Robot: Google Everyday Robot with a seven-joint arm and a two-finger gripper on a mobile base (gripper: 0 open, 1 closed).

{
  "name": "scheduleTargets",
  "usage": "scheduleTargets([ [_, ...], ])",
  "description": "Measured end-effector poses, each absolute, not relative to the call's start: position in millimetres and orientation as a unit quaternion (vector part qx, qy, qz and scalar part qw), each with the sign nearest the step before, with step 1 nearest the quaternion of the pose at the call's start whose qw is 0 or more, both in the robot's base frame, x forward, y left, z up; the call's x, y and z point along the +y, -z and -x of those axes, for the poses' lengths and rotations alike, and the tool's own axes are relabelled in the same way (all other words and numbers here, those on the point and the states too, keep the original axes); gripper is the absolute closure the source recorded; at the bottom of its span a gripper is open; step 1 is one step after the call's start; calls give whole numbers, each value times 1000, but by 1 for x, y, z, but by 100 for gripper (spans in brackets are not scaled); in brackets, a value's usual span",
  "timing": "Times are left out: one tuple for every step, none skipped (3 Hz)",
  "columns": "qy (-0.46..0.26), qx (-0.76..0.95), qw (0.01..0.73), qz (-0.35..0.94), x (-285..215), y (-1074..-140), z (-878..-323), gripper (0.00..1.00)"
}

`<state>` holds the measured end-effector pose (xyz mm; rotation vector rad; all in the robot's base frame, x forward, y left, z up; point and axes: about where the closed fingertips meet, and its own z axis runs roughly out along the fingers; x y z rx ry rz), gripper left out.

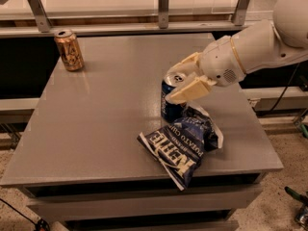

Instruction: Move pepsi can near blue chip bag

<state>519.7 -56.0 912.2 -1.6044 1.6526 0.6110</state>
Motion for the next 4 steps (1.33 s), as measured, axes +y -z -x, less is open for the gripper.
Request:
scheduleTargets([
  [-239, 641, 371, 628, -64, -907, -514, 0],
  [-220, 644, 375, 629, -81, -911, -507, 0],
  [-198, 656, 391, 614, -110, -920, -495, 0],
  [-197, 658, 392, 612, -113, -920, -494, 0],
])
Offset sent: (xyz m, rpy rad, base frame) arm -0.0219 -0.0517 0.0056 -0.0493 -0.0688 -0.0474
